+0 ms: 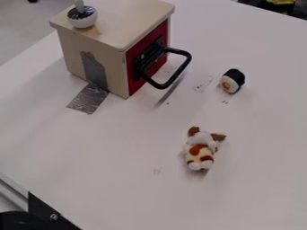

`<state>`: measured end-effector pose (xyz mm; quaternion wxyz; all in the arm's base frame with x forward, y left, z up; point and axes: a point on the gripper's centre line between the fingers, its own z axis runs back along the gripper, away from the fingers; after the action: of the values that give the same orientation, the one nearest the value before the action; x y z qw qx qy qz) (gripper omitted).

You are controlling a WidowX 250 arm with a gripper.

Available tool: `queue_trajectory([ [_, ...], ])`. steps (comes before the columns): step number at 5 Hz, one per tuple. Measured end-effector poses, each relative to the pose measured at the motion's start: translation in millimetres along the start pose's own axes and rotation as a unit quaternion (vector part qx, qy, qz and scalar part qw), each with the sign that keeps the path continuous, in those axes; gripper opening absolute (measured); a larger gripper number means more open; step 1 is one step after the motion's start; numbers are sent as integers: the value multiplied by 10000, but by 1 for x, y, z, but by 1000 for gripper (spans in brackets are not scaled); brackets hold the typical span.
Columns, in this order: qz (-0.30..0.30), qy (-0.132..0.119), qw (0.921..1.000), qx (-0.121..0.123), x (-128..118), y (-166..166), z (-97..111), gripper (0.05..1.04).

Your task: Move the item to the front

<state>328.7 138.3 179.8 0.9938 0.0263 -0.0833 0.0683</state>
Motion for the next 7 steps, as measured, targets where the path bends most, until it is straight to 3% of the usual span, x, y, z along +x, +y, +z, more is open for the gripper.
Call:
queue_trajectory([
  [1,3,168,9998,-54,-2,-1,-11,1000],
  [2,-369,55,9988,-330,17,-42,-17,1000],
  [4,-1133,-64,9912,-678,55,-138,-77,1000],
  [5,-1313,-92,9893,-635,59,-167,-97,1000],
  [6,-1343,7,9875,-821,55,-193,-118,999],
  [7,-1302,349,9893,-554,45,-198,-143,1000],
])
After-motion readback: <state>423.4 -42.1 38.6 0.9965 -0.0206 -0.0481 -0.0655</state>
